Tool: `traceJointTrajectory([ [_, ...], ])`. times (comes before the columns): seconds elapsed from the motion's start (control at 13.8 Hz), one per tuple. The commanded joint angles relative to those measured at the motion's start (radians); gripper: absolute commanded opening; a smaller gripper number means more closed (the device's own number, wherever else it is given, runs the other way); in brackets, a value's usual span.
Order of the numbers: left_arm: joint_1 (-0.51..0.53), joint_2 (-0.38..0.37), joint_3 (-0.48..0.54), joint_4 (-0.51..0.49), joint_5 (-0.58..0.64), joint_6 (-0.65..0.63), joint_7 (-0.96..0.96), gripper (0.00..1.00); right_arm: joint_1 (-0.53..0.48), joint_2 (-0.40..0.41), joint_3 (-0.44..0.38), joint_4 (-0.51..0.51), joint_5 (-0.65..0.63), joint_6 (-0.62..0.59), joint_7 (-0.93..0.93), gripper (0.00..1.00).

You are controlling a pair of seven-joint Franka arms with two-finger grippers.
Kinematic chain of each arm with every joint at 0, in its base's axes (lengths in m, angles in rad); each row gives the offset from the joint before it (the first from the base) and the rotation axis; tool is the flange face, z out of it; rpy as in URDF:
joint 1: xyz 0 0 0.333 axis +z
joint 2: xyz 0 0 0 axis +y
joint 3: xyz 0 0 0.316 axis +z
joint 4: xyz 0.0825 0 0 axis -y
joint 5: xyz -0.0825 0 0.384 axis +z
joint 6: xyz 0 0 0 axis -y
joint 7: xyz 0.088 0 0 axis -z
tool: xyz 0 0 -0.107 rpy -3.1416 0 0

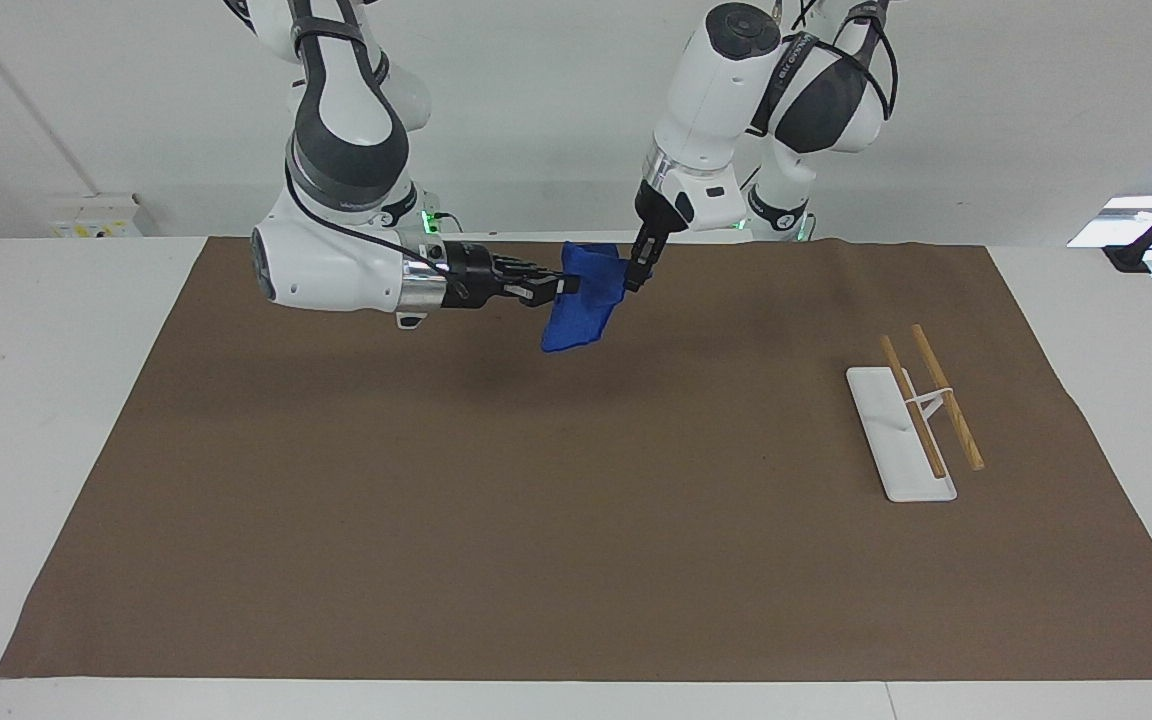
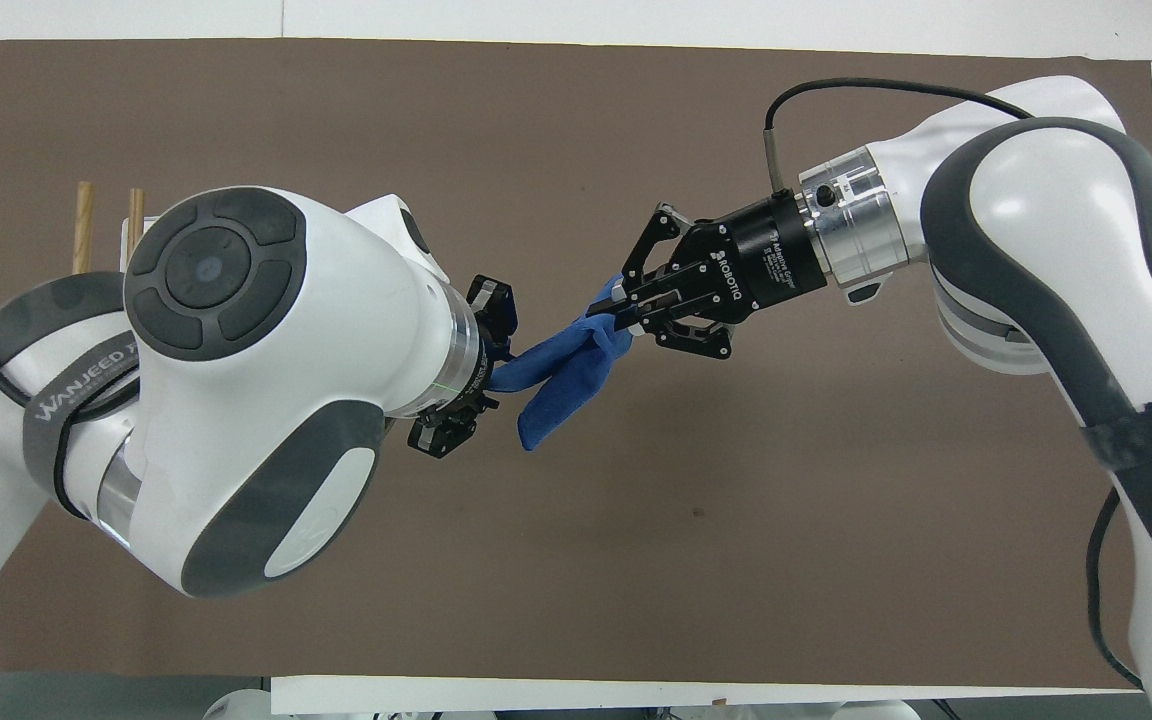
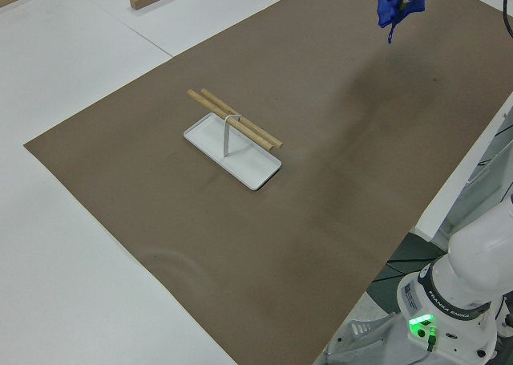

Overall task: Right arm passes towel to left arm to hang
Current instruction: 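Close the left gripper on the towel beside the right gripper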

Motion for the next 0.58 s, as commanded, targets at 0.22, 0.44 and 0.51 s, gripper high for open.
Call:
traceJointTrajectory([
  [0.22, 0.014, -0.009, 0.010, -0.006, -0.001, -0.024, 0.035, 0.18, 0.004, -0.028, 0.001, -0.034, 0.022, 0.027, 0.000, 0.01],
  [0.44, 0.014, -0.010, 0.010, -0.008, 0.017, -0.027, 0.052, 0.02, 0.011, -0.028, 0.001, -0.034, 0.022, 0.051, 0.003, 0.01],
  [0.51, 0.014, -0.010, 0.010, -0.008, 0.023, -0.028, 0.052, 0.00, 0.021, -0.028, 0.001, -0.034, 0.022, 0.056, 0.003, 0.01],
])
